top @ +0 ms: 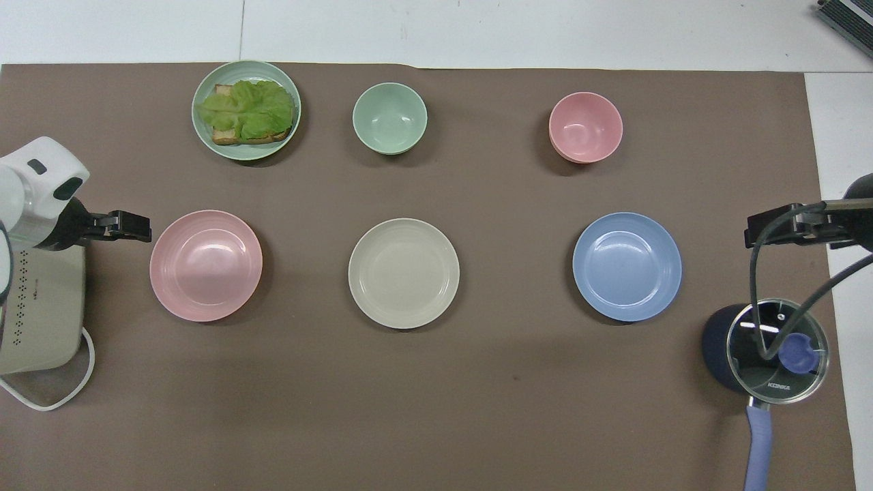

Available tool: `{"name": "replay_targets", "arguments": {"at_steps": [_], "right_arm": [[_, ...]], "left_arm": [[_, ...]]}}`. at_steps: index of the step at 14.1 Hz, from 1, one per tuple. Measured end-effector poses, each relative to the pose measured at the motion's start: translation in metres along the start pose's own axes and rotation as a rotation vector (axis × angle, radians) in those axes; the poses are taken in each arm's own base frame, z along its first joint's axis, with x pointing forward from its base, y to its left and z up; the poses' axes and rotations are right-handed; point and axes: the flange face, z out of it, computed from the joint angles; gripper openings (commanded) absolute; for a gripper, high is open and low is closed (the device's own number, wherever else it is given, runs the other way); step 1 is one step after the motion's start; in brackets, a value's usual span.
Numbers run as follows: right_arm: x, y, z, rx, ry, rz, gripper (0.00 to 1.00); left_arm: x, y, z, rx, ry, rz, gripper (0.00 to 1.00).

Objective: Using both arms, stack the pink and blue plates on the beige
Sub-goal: 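Reach the left gripper to the rim of the pink plate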

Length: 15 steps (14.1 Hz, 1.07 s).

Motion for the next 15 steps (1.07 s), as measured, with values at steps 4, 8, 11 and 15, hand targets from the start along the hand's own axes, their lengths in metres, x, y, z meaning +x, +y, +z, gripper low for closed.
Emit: {"name": "replay_targets", "arguments": {"at_steps": [4,8,11,15], "right_arm": [[0.001,0.000,0.000,0.000,0.005,0.000,1.00],[0.001,0.000,-0.001,0.001,0.008,0.001,1.00],[0.002,0.003,-0.001,0.001,0.014,0.006,1.00],[0.004,0.003,-0.003,0.002,0.034,0.007,1.00]], "left_arm": [[-0.015,-0.002,0.034,0.003,0.015,-0.001,1.00],[-0.020,-0.001,0.045,0.004,0.031,0.001,0.53],[-0.020,-0.001,0.045,0.004,0.034,0.005,0.00],[-0.019,-0.002,0.045,0.004,0.034,0.009,0.00]]}}
